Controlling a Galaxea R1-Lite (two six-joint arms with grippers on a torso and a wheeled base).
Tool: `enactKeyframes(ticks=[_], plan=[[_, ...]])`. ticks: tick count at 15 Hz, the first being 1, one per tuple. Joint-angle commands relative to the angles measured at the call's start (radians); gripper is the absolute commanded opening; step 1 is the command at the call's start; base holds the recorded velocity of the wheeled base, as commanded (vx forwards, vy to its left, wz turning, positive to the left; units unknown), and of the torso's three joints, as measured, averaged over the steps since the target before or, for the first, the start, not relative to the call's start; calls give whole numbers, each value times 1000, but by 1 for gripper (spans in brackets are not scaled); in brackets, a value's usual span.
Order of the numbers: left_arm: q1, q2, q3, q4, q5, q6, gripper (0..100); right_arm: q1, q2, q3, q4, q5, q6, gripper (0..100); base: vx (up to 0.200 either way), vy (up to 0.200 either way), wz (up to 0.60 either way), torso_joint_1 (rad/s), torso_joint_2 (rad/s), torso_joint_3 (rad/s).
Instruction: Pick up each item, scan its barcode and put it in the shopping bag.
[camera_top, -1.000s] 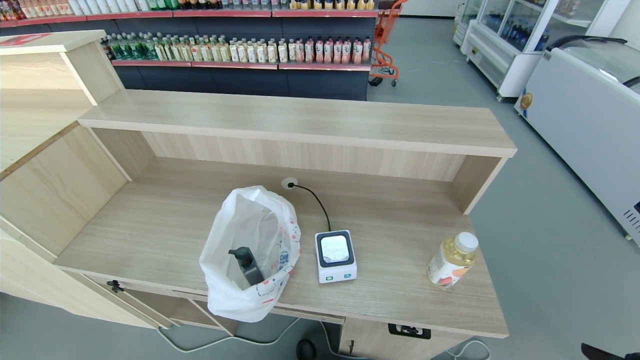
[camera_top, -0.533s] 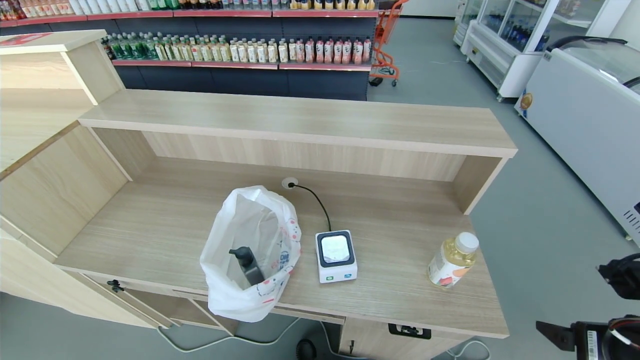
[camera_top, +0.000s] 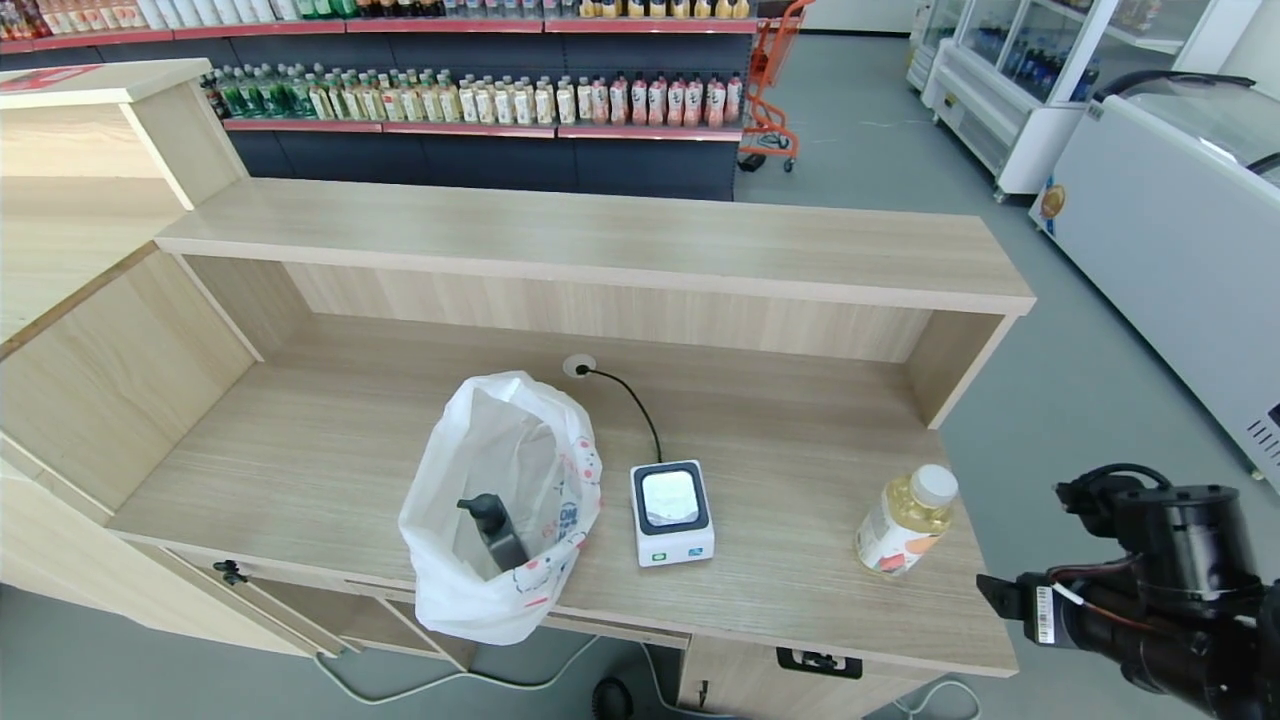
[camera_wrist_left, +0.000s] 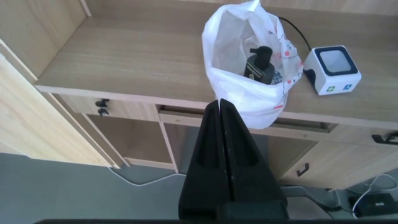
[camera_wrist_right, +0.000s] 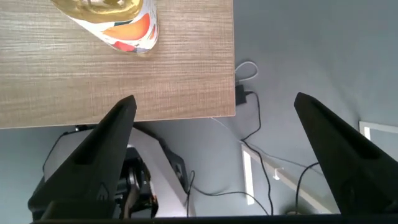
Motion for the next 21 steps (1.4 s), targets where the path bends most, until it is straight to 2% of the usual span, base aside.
enactKeyframes(ticks=[1, 5, 7, 11, 17, 21], plan=[[0, 0, 0, 1, 0, 0, 0, 22, 144, 1, -68, -7, 1, 100, 0, 0, 0, 0, 0, 0], [0, 1, -1, 1, 0, 0, 0, 57, 302, -4, -328, -4, -1, 100, 0, 0, 0, 0, 0, 0], [0, 0, -1, 1, 0, 0, 0, 77, 352, -7, -407, -4, -4, 100, 0, 0, 0, 0, 0, 0], [0, 1, 0, 1, 0, 0, 0, 90, 421, -7, -499, -4, -7, 100, 0, 0, 0, 0, 0, 0], [0, 1, -1, 1, 0, 0, 0, 102, 532, -12, -716, -3, -91, 100, 0, 0, 0, 0, 0, 0], [0, 0, 0, -1, 0, 0, 0, 106, 584, -42, -769, -1, -104, 100, 0, 0, 0, 0, 0, 0]])
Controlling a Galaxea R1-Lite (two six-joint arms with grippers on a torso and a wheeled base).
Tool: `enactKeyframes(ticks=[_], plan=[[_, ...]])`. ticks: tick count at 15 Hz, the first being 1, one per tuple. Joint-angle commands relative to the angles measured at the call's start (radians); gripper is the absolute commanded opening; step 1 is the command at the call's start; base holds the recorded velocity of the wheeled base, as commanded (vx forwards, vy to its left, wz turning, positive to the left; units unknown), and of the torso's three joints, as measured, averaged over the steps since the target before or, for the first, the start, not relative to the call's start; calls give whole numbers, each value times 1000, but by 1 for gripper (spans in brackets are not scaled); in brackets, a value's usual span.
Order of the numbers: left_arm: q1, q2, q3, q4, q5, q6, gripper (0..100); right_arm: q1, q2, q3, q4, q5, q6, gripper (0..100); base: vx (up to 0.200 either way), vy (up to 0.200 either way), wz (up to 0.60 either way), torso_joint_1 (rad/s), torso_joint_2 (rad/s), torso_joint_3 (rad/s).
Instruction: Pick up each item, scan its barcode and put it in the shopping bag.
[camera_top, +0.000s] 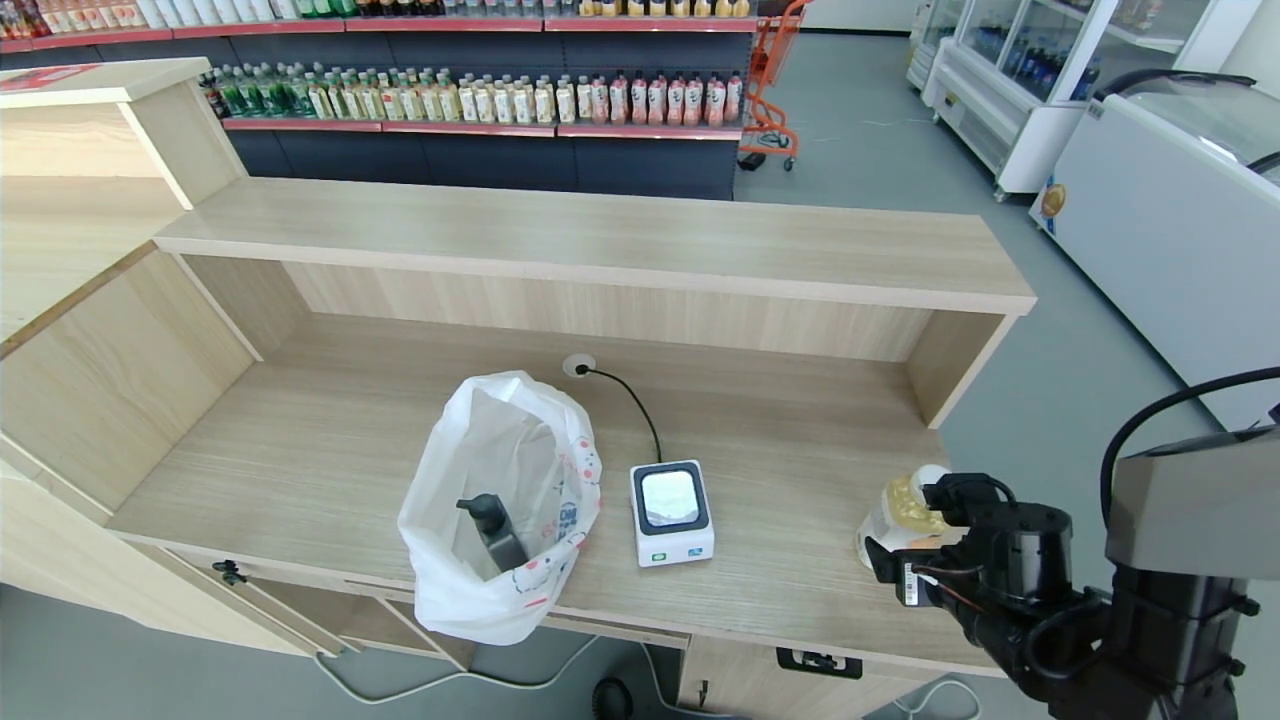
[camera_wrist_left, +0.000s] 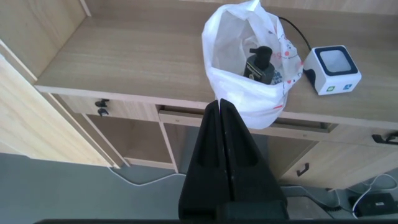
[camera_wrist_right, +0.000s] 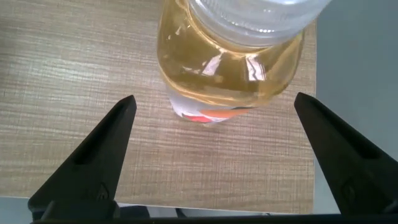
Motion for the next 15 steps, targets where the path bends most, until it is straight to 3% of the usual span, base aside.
enactKeyframes(ticks=[1, 15], plan=[[0, 0, 0, 1, 0, 0, 0, 3, 40, -27, -11, 1, -3, 100, 0, 0, 0, 0, 0, 0], [0, 1, 0, 1, 0, 0, 0, 3, 190, -224, -100, 37, -64, 100, 0, 0, 0, 0, 0, 0]])
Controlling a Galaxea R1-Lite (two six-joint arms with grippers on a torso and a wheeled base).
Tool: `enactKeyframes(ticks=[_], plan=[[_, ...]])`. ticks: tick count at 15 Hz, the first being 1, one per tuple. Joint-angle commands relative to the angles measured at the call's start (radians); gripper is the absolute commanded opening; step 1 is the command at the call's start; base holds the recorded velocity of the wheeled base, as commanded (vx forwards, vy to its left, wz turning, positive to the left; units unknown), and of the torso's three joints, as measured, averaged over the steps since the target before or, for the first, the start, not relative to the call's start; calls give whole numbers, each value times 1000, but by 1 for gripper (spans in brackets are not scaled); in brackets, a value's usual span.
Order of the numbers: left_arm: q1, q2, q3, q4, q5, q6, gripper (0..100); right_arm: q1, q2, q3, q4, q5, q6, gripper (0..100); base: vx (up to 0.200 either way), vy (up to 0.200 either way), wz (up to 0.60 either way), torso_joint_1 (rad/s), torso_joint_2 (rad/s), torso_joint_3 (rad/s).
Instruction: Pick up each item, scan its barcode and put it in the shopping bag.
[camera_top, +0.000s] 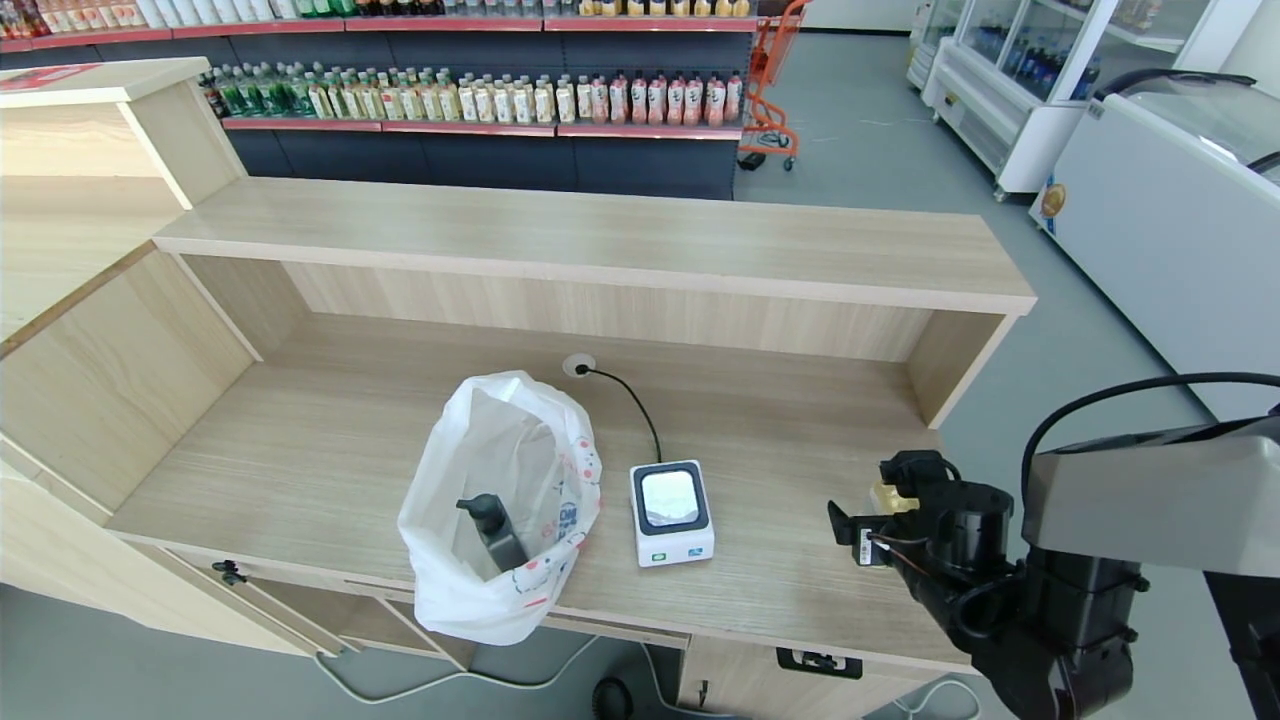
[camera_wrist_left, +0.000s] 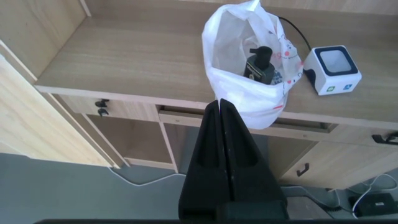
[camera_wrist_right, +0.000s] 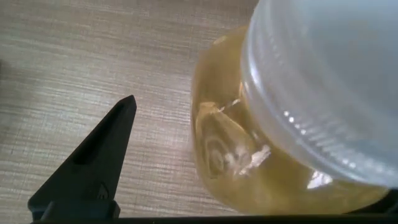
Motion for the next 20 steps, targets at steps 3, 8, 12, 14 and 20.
enactKeyframes(ticks=[3, 8, 12, 14, 20], plan=[[0, 0, 1, 0, 0, 0, 0, -4, 41, -8, -14, 36, -33, 100, 0, 0, 0, 0, 0, 0], [0, 1, -1, 0, 0, 0, 0, -24, 43, -11, -14, 74, -47, 0, 0, 0, 0, 0, 0, 0], [0, 1, 1, 0, 0, 0, 0, -30, 36, -10, -14, 76, -76, 0, 0, 0, 0, 0, 0, 0], [0, 0, -1, -1, 0, 0, 0, -30, 26, 2, -14, 76, -77, 0, 0, 0, 0, 0, 0, 0], [0, 0, 1, 0, 0, 0, 0, -108, -372, 91, 126, 249, 21, 0, 0, 0, 0, 0, 0, 0]])
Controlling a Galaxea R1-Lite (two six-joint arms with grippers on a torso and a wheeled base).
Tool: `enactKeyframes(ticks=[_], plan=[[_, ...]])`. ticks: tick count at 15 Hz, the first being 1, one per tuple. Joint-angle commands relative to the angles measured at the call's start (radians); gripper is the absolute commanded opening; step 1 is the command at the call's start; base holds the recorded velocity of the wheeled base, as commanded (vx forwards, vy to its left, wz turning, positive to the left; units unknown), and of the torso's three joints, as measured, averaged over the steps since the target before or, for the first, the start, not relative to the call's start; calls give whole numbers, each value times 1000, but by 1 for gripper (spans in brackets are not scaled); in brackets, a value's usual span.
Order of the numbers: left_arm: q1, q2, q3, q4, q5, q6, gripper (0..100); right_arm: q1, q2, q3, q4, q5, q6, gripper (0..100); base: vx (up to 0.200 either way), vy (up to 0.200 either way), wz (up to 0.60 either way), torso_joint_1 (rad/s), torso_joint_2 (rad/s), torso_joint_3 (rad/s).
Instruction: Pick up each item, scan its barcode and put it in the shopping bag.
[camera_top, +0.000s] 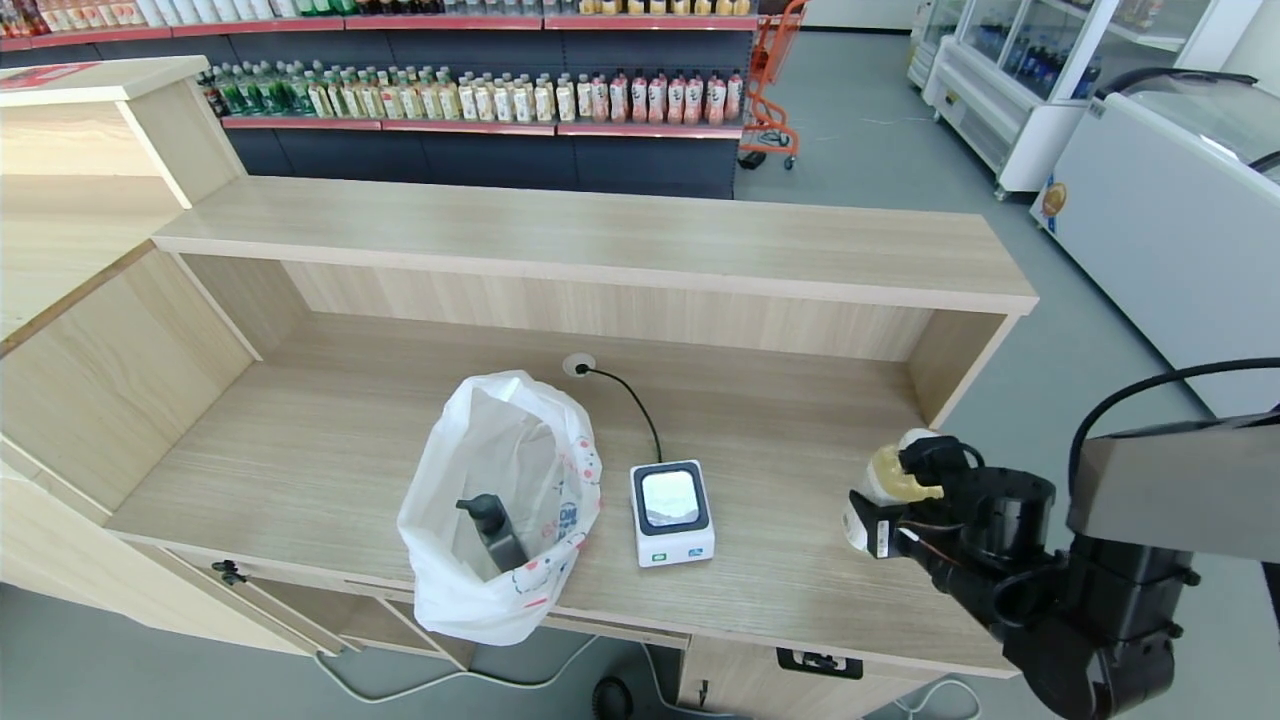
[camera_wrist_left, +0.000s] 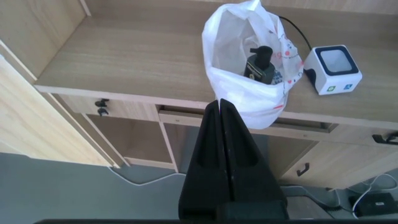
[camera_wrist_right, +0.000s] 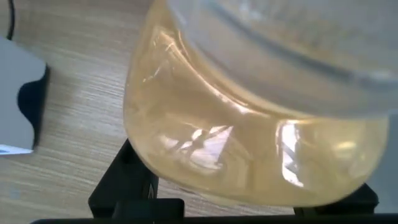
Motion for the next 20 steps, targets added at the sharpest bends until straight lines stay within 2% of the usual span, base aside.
enactKeyframes(ticks=[1, 3, 5, 7, 8, 10, 13, 20], plan=[[0, 1, -1, -1, 0, 0, 0, -72, -372, 38, 203, 141, 78, 0, 0, 0, 0, 0, 0, 0], [0, 1, 0, -1, 0, 0, 0, -118, -684, -3, 533, 330, 185, 0, 0, 0, 0, 0, 0, 0], [0, 0, -1, 0, 0, 0, 0, -142, -961, -132, 938, 586, 309, 0, 0, 0, 0, 0, 0, 0], [0, 1, 0, -1, 0, 0, 0, -130, -1086, -293, 1238, 738, 413, 0, 0, 0, 0, 0, 0, 0], [0, 0, 0, 0, 0, 0, 0, -96, -1123, -357, 1338, 796, 466, 0, 0, 0, 0, 0, 0, 0], [0, 1, 0, 0, 0, 0, 0, -34, -1173, -406, 1407, 862, 527, 0, 0, 0, 0, 0, 0, 0], [0, 0, -1, 0, 0, 0, 0, 48, -1219, -408, 1419, 945, 532, 0, 0, 0, 0, 0, 0, 0], [0, 1, 0, -1, 0, 0, 0, 206, -1288, -426, 1507, 991, 532, 0, 0, 0, 0, 0, 0, 0]])
